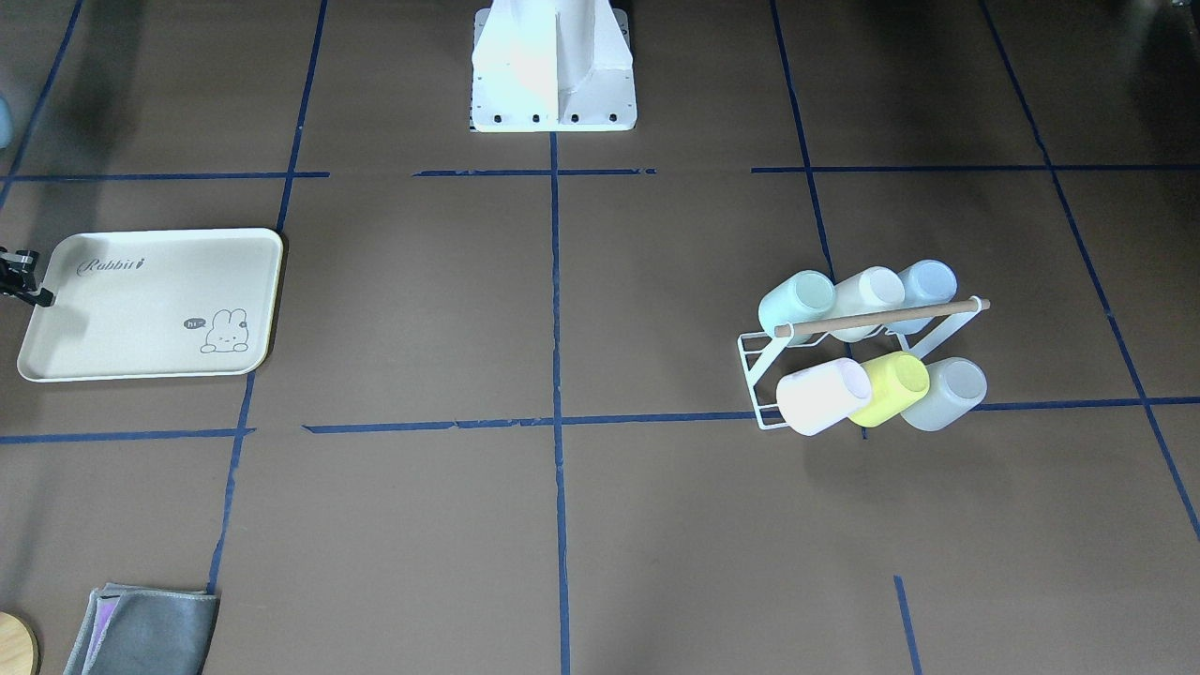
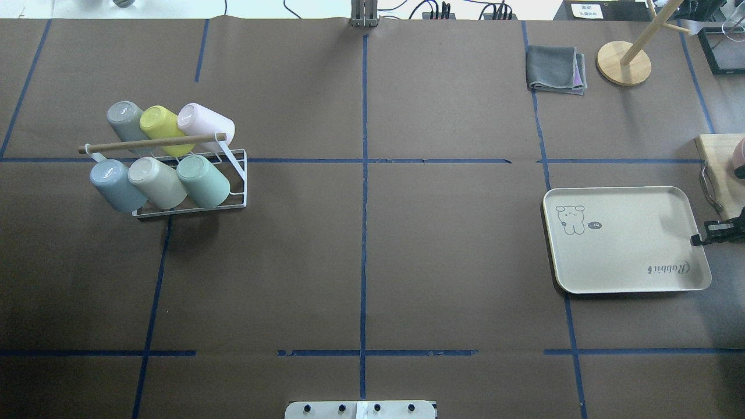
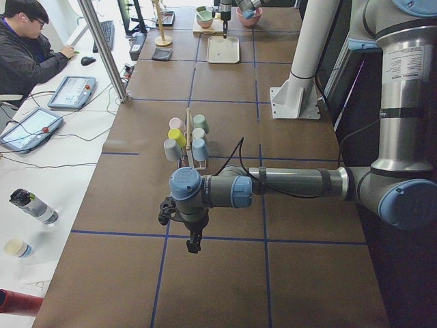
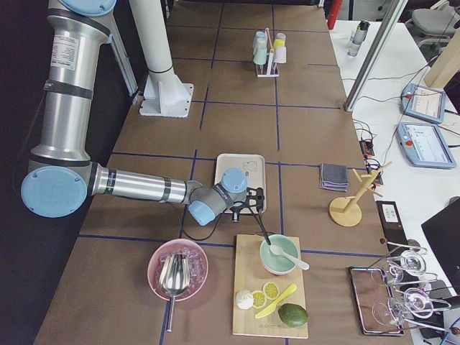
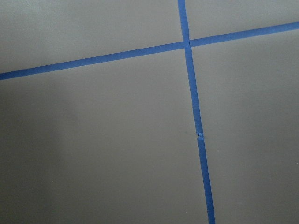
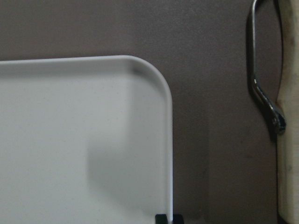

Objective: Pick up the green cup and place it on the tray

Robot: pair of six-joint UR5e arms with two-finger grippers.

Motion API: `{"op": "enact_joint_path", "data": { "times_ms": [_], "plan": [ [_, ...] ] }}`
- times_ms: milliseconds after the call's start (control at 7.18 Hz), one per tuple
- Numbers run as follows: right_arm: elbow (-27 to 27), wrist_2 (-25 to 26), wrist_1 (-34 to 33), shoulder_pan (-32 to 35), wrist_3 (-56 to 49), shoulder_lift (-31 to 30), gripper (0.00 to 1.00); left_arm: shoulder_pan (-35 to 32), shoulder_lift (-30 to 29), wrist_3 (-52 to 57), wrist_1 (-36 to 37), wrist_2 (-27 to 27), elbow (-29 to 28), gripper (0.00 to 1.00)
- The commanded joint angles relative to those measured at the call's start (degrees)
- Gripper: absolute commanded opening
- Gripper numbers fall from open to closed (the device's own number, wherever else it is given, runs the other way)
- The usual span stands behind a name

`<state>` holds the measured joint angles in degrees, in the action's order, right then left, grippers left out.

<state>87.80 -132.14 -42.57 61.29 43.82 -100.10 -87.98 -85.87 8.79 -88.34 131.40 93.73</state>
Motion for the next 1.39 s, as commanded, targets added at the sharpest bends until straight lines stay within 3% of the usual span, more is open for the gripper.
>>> {"op": "enact_joint_path", "data": {
  "times_ms": [0,279,836,975,1254],
  "plan": [
    [2.72,-0.75,-0.59,-0.03,6.23,2.61,0.00,0.09,0.09,0.00,-0.07,0.00,-0.04,1.00],
    [3.17,-0.75,-0.76,-2.38,11.10,7.53,0.00,0.00,0.09,0.00,0.01,0.00,0.05,1.00],
    [4.13,0.65,-4.62,-13.36,29.26,25.10,0.00,0.00,0.00,0.00,-0.08,0.00,0.05,1.00],
    [4.31,3.09,-8.98,-16.00,30.61,30.09,0.00,0.09,0.00,0.00,-0.16,0.00,-0.12,1.00],
    [4.40,11.44,-13.67,-22.50,31.15,34.26,0.00,0.09,0.00,-0.09,-0.16,-0.09,-0.21,1.00]
  ]
}}
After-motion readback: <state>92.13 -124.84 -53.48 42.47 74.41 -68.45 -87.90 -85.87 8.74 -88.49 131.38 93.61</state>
